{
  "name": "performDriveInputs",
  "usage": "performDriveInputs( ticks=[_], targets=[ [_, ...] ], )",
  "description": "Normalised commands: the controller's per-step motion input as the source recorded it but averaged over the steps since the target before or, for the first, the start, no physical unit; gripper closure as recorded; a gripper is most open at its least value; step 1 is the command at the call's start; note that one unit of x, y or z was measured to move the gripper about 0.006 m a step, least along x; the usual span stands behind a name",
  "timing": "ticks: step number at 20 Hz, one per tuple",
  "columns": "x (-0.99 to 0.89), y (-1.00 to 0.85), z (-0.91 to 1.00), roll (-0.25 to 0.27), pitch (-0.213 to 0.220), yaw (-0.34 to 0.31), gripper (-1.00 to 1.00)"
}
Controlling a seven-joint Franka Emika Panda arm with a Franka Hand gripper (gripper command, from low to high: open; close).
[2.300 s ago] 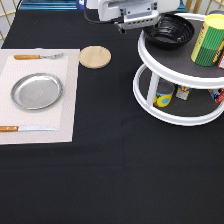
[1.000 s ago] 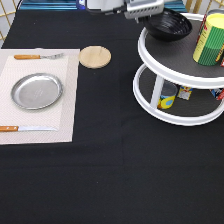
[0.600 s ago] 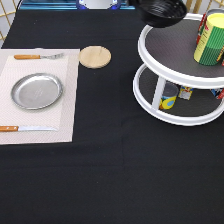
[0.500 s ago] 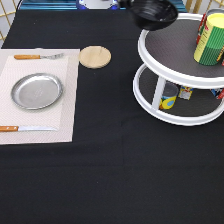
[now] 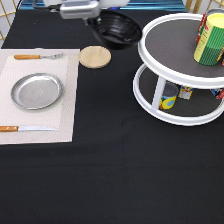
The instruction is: Pick up the bowl from the lazy Susan and put bowl on the plate
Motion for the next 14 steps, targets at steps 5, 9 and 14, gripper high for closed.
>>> performDriveInputs(
  ticks=[5, 9, 14],
  targets=[
    [-0.13, -0.95, 0.0, -0.008, -0.145, -0.024, 1.0],
    [-0.19, -0.66, -0.01, -0.007, -0.163, -0.129, 1.0],
    [-0.19, -0.46, -0.17, -0.008, -0.168, -0.209, 1.0]
  ],
)
